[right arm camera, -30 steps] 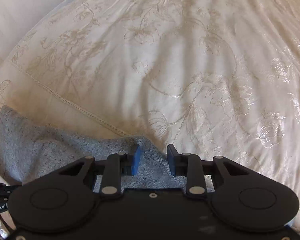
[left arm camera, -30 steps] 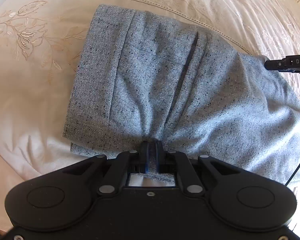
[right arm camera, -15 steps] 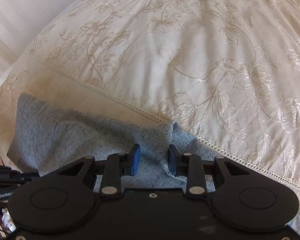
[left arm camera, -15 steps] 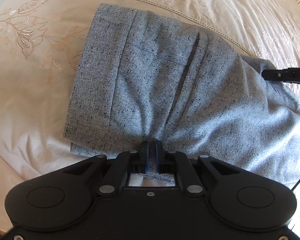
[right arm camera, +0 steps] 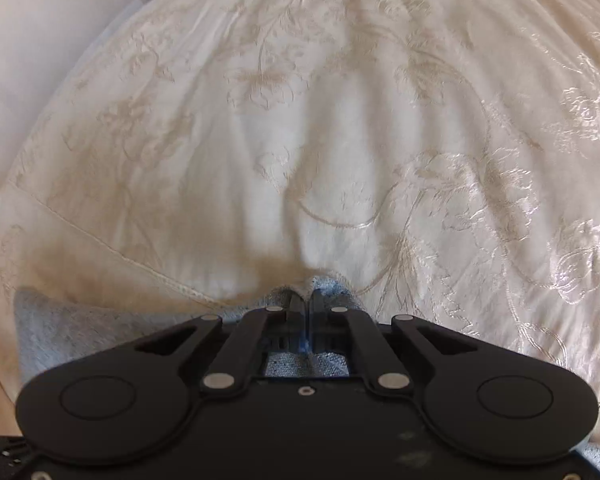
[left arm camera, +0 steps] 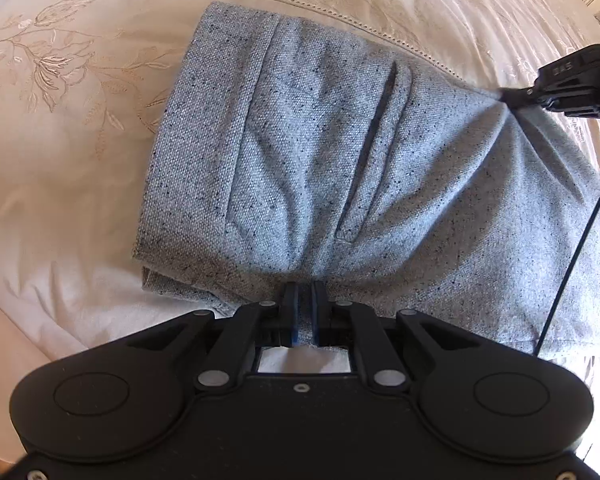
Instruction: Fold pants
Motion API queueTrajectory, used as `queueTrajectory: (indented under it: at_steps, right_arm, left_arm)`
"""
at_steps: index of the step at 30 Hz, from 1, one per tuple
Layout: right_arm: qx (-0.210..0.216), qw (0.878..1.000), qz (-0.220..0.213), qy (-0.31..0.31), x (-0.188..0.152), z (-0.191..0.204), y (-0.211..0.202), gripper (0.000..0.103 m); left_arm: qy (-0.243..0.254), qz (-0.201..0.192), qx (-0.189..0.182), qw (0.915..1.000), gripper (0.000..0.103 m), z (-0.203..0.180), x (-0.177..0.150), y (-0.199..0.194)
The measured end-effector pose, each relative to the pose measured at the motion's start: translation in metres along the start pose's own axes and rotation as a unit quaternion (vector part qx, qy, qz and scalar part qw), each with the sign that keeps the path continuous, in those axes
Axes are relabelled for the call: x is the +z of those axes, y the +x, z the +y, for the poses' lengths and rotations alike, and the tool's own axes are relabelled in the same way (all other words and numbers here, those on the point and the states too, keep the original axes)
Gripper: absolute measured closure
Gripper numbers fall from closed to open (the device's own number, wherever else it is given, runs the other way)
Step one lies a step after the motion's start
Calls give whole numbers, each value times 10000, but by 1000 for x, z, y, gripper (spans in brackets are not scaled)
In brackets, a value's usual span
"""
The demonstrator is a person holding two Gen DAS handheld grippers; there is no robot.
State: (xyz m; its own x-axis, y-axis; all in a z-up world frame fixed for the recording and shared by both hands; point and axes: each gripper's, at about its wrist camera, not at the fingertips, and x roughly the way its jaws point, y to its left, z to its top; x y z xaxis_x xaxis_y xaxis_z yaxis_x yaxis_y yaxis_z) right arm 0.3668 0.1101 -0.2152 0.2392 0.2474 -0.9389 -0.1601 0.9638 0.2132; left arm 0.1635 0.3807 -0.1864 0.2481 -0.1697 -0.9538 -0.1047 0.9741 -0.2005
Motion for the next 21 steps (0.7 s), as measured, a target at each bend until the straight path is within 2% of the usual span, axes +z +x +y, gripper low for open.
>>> queueTrajectory:
  at_steps: [3, 6, 10, 12, 14, 17, 19, 20, 21]
  right_arm:
    - [61, 9989, -308, 344, -2, -6, -14, 87]
    - [-19, 9945, -1027, 180, -16, -2, -60, 83]
    - [197, 9921, -1237, 92, -59, 1, -99, 82]
    - [113, 9938, -1105, -27, -84, 7, -102, 82]
    - [119, 9966, -818, 36, -114, 14, -95, 82]
    - [35, 9993, -373, 39, -169, 22, -85, 82]
    - [63, 9999, 135, 63, -199, 26, -75, 82]
    - [70, 9995, 300, 9, -218, 28, -73, 83]
    - [35, 9996, 272, -75, -228, 30, -76, 83]
  left_arm:
    - [39, 47, -22, 10000, 89, 0, 1, -8]
    - [151, 26, -22, 9999, 90, -4, 6, -31]
    - [767, -549, 1, 9955, 90, -25, 19, -71]
    - [977, -759, -3, 9923, 89, -36, 30, -74]
    - [973, -797, 21, 9921, 89, -39, 45, -62]
    - [635, -470, 304, 9964, 88, -28, 49, -33]
    - [448, -143, 545, 9974, 89, -14, 41, -16]
    - [391, -25, 536, 9978, 90, -5, 37, -10]
    - [335, -1, 449, 9984, 91, 0, 33, -7]
